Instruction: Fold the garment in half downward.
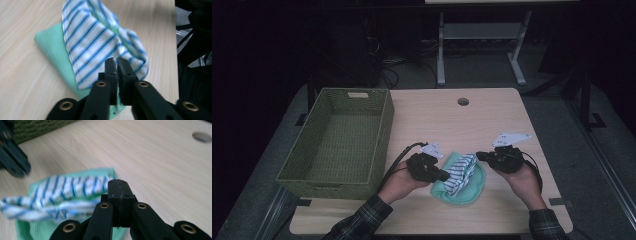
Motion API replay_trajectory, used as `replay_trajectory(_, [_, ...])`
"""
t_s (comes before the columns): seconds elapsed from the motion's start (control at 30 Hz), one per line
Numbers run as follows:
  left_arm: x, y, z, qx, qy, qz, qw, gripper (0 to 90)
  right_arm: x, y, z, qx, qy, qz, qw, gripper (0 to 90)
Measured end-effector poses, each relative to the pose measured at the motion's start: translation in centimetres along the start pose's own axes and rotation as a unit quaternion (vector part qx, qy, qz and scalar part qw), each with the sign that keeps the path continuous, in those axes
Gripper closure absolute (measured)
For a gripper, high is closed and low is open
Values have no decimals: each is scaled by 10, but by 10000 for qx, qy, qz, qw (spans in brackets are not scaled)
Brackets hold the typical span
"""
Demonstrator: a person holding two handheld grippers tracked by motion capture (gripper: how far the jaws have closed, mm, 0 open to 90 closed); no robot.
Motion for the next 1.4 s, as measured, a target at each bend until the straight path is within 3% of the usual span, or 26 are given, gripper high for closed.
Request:
replay_trajectory(0.13, [6, -1, 3, -41, -50, 42, 10000, 892, 8, -7, -16, -132, 47, -83, 9999, 896])
replay_trajectory(0.3, [14, 6, 0, 22, -64, 111, 9999, 892, 20, -10, -16, -191, -74, -145, 9997, 896])
replay_trajectory(0.67, [51, 23, -5, 144, -261, 360, 9989, 894, 23, 5, 26, 100, -515, -27, 9986, 896])
replay_trajectory(0.93, [76, 24, 6, 243, -628, 265, 9974, 893, 30, 7, 48, 99, -838, 15, 9964, 895])
replay_trajectory(1.07, [71, 24, 5, 221, -569, 217, 9979, 861, 30, 6, 50, 104, -835, 40, 9964, 895])
replay_trajectory(1.23, [50, 22, 4, 226, -445, 94, 9987, 851, 22, 11, 34, 123, -572, 63, 9983, 895])
replay_trajectory(1.37, [31, 15, 10, 47, -413, -86, 9991, 855, 25, 16, 27, 96, -489, 53, 9987, 895])
replay_trajectory(1.4, [22, 11, 16, -40, -462, -220, 9987, 857, 30, 19, 23, 93, -473, 38, 9988, 895])
Point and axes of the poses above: each handheld gripper's, and its own axes: x roughly forward along the jaws, z roughly out of its underside, y roughly to its right, the point moved 7 cm from there along x, roughly forward along the jaws, and after that the axes turned 3 degrees about x, right-handed, at the moved point
